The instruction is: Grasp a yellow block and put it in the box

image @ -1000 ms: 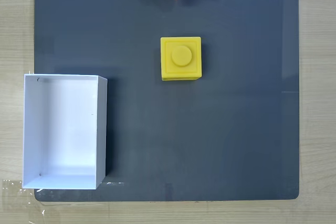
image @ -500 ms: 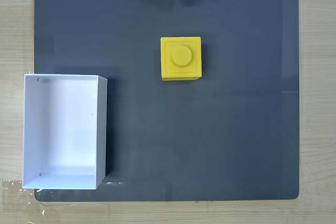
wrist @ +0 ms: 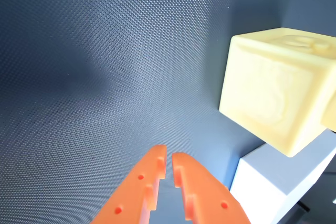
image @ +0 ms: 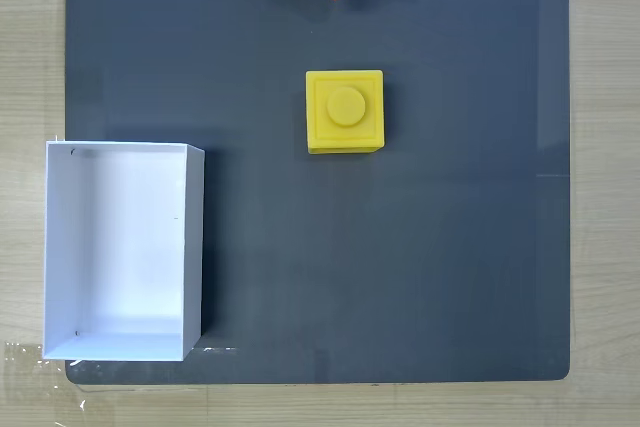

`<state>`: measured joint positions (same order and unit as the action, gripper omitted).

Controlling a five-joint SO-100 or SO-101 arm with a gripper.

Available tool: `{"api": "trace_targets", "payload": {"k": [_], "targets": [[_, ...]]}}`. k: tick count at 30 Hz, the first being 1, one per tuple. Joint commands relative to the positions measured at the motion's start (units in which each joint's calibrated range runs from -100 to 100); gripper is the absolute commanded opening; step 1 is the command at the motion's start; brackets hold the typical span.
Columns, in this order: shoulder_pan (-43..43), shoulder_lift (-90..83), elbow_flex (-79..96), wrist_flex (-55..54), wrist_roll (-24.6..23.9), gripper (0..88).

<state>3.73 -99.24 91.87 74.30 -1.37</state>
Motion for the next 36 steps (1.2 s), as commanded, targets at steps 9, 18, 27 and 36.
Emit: {"api": "trace_targets", "payload": {"k": [9, 18, 27, 36], "targets": [[0.31, 0.17, -0.10, -0.04, -0.10, 1.4], [0.31, 0.17, -0.10, -0.04, -0.10, 1.4], [0.39, 1.19, -0.83, -0.04, 0.11, 1.4], [7.71, 23.48, -11.86, -15.66, 0.22, 1.4]]}}
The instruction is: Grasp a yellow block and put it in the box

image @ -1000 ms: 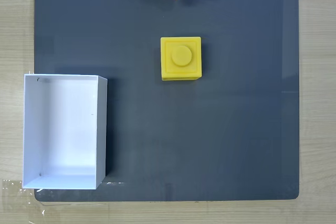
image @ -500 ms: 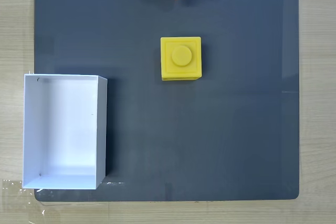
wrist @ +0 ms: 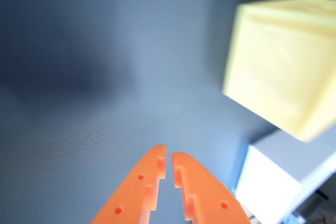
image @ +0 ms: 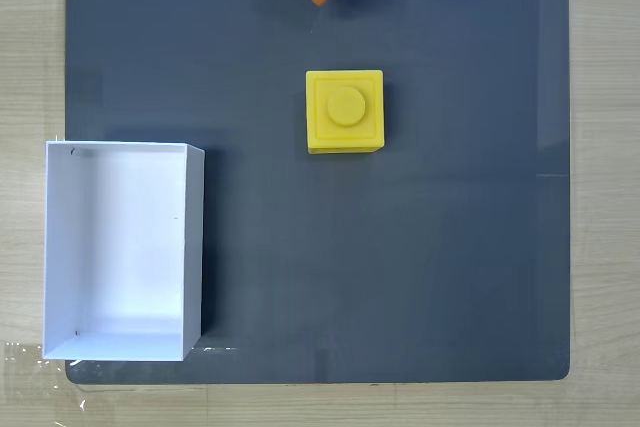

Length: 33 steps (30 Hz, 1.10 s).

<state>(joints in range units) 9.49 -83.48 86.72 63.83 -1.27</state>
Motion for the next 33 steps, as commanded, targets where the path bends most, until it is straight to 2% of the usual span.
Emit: {"api": "trace_targets", "payload": {"k": [1, 5, 9, 20, 25, 29, 33], "targets": [[2.46, 10.94, -8.97, -7.02, 0.11, 1.4], [3.05, 23.99, -20.46, -9.55, -0.20, 1.4], [3.05, 34.16, -34.03, -7.11, -0.20, 1.6], [1.96, 42.29, -66.50, 22.47, 0.22, 2.1], [-4.19, 43.23, -73.29, 31.64, 0.32, 2.2], [-8.82, 47.21, -77.45, 35.30, 4.31, 2.2], [-8.14, 53.82, -80.62, 35.74, 7.09, 3.1]]}}
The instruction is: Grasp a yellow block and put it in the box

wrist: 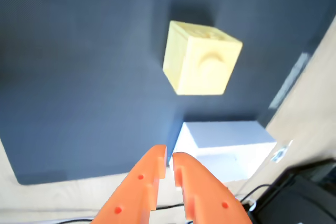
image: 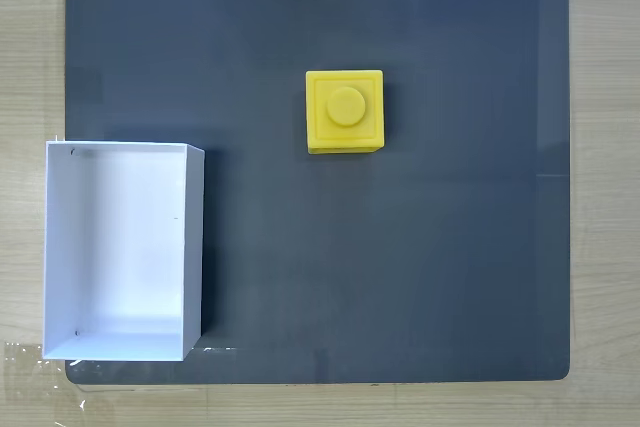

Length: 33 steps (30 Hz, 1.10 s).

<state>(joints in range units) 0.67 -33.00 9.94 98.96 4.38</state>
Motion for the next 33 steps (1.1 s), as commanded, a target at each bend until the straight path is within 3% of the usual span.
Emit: {"api": "trace_targets", "payload": {"k": [1, 9, 13, 19, 33], "targets": [[1.43, 5.03, -4.37, 0.60, 1.65, 5.2], [6.31, 15.62, -5.73, 0.69, 1.65, 36.6], [6.48, 20.62, -5.73, 0.51, 1.65, 44.7], [5.72, 28.59, -5.73, -1.06, 1.44, 46.3], [3.70, 47.15, -5.37, -16.24, 1.54, 45.7]]}}
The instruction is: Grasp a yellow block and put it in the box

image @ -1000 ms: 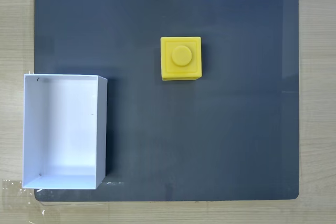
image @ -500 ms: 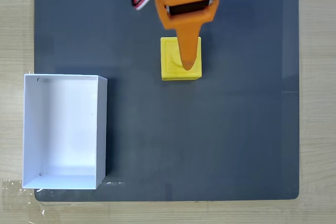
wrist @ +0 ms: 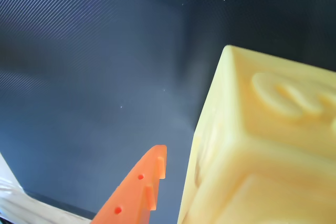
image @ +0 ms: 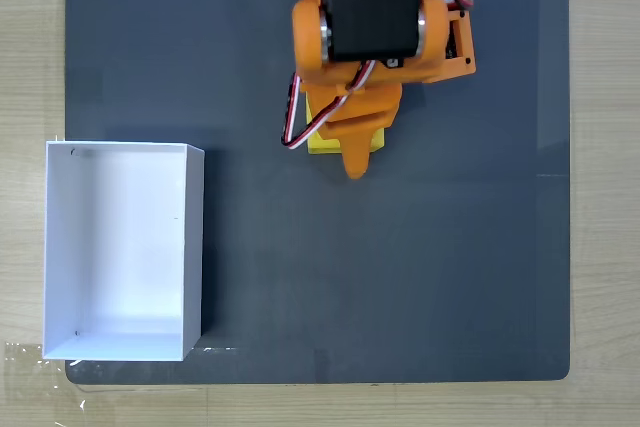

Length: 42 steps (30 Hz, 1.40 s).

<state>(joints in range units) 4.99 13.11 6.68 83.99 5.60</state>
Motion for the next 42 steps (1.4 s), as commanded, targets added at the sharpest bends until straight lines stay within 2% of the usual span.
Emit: {"api": "trace_targets", "payload": {"k": [1, 8, 13, 16, 27, 34, 38, 42], "targets": [[-0.70, 1.64, -2.30, -1.62, 0.22, 45.6], [-0.78, 2.91, -2.48, -1.53, -0.04, 44.5], [-0.20, 2.57, -2.48, -1.62, 0.38, 34.0], [-0.20, 2.57, -2.48, -1.62, 0.38, 31.4], [-0.20, -0.73, -3.84, -0.74, 0.38, 31.4], [-0.03, -11.16, -14.69, -0.83, 0.43, 31.4], [3.26, -15.14, -22.38, -2.23, 0.43, 31.4], [11.25, -15.65, -28.89, -7.03, 0.43, 31.4]]}}
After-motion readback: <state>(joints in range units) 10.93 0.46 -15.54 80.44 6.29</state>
